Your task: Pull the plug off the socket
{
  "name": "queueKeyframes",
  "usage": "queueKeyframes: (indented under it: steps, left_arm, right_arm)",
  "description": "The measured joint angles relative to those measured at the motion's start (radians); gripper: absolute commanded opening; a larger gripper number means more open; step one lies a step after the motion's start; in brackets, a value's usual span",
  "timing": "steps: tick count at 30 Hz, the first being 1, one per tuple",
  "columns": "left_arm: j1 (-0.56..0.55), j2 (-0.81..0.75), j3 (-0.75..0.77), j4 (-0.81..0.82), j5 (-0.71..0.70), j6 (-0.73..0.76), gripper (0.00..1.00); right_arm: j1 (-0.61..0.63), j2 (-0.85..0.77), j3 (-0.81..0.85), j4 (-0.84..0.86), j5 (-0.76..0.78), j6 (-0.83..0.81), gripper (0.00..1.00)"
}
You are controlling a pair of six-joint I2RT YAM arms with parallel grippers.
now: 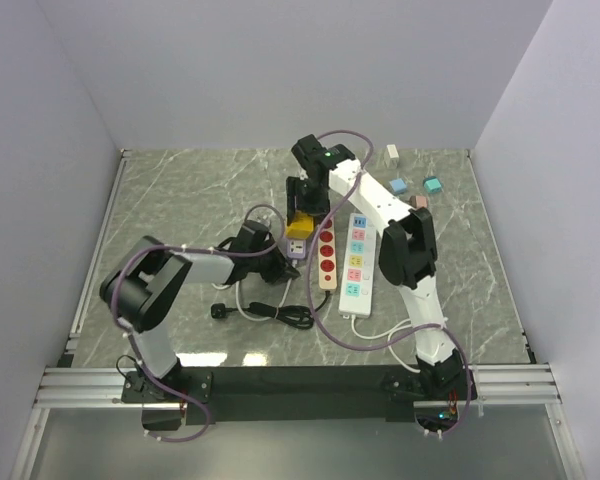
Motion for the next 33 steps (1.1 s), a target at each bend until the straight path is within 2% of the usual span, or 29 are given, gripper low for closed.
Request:
queueKeyframes:
  steps: [3,7,15,24,33]
  left_arm:
    - [0.003,-0.076,0.011,-0.109,-0.039,0.029,0.00]
    - [0.012,-0.139,0.050,-0.200,-0.071,0.061,0.00]
    - [0.016,-0.138,0.090,-0.241,-0.077,0.078,0.00]
    - [0.008,-0.105,0.100,-0.141,-0.060,0.050,0.00]
    - [-0.039,0.000,0.094,-0.013,-0.040,-0.005,0.00]
  right_arm:
    - [0.003,0.067,0.121,-0.055,0.009,-0.063,0.00]
    - [0.002,0.072,0.090,-0.087,0.014,-0.112,0.00]
    - [0.002,0.039,-0.001,-0.069,-0.003,-0.121,0.00]
    - [0.012,-0.011,-0.092,-0.002,0.000,-0.077,0.00]
    - [0.027,-0.059,-0.168,0.050,0.010,0.015,0.00]
